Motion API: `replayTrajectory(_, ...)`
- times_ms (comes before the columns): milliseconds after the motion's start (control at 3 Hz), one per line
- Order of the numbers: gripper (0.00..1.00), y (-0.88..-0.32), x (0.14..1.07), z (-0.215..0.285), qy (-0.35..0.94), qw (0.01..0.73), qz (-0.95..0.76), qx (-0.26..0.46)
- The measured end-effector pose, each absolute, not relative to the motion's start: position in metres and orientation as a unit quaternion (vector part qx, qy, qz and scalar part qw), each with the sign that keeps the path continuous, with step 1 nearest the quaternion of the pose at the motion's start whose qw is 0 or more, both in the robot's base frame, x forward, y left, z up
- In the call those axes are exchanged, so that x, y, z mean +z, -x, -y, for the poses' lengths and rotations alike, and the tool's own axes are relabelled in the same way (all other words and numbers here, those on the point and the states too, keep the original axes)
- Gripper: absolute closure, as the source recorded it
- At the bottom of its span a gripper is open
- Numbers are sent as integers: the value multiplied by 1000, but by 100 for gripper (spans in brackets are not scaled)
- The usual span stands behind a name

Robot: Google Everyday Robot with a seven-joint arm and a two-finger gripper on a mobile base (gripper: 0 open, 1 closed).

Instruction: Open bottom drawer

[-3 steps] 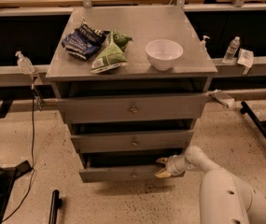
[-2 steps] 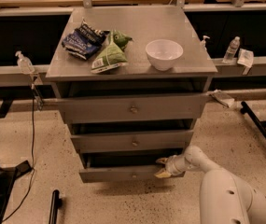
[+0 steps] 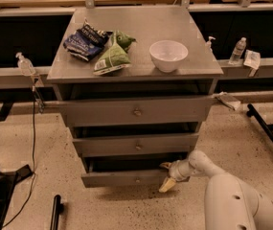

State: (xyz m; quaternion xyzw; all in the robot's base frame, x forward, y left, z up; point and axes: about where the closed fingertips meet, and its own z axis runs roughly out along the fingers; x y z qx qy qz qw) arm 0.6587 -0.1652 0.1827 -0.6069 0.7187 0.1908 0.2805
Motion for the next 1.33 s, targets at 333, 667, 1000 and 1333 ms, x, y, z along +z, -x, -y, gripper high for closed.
replayTrajectory(333,0,-659,183,165,607,280,-719,191)
replayTrajectory(667,12,-653,180,164,609,271,-718,199)
replayTrajectory(1000,43,-639,180,165,621,238,-713,222)
replayTrajectory(1333,66,-628,185,167,626,222,-708,239)
